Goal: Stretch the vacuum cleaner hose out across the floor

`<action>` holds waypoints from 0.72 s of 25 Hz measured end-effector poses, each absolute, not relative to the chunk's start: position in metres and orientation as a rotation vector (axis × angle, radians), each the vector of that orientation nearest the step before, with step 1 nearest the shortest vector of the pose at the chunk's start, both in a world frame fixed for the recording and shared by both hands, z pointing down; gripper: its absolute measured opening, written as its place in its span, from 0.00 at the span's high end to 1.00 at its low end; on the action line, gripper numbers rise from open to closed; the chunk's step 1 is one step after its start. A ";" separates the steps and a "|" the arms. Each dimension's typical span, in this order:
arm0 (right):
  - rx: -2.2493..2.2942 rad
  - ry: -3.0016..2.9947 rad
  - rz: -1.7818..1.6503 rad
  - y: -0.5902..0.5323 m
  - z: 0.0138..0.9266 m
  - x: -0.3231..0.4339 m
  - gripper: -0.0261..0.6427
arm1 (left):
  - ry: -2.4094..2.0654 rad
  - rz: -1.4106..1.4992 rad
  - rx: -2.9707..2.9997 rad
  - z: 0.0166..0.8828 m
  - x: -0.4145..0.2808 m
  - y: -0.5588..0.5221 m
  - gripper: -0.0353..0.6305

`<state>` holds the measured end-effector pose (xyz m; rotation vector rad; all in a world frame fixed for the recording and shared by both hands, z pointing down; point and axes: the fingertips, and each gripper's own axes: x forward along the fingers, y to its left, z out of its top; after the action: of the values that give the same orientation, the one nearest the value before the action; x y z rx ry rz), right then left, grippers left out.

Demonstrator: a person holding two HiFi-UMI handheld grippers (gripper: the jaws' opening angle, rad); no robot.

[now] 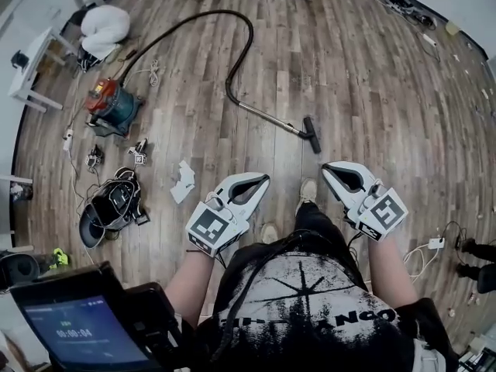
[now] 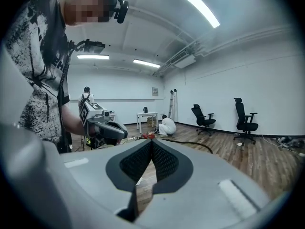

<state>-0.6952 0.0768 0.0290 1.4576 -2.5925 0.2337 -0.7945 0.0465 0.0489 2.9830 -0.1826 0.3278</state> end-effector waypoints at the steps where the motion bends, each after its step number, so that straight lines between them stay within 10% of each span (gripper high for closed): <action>1: 1.445 -2.599 0.234 0.071 0.032 -0.690 0.95 | -0.200 0.317 2.983 0.047 -0.790 0.041 0.94; 18: 1.232 -2.764 0.169 -0.084 0.014 -0.555 0.95 | -0.399 0.314 2.981 0.019 -0.623 -0.087 0.94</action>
<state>-0.5552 -0.0838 0.0143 1.2323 -2.7643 0.1693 -0.6226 -0.0869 0.0186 2.9808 -0.3995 0.3143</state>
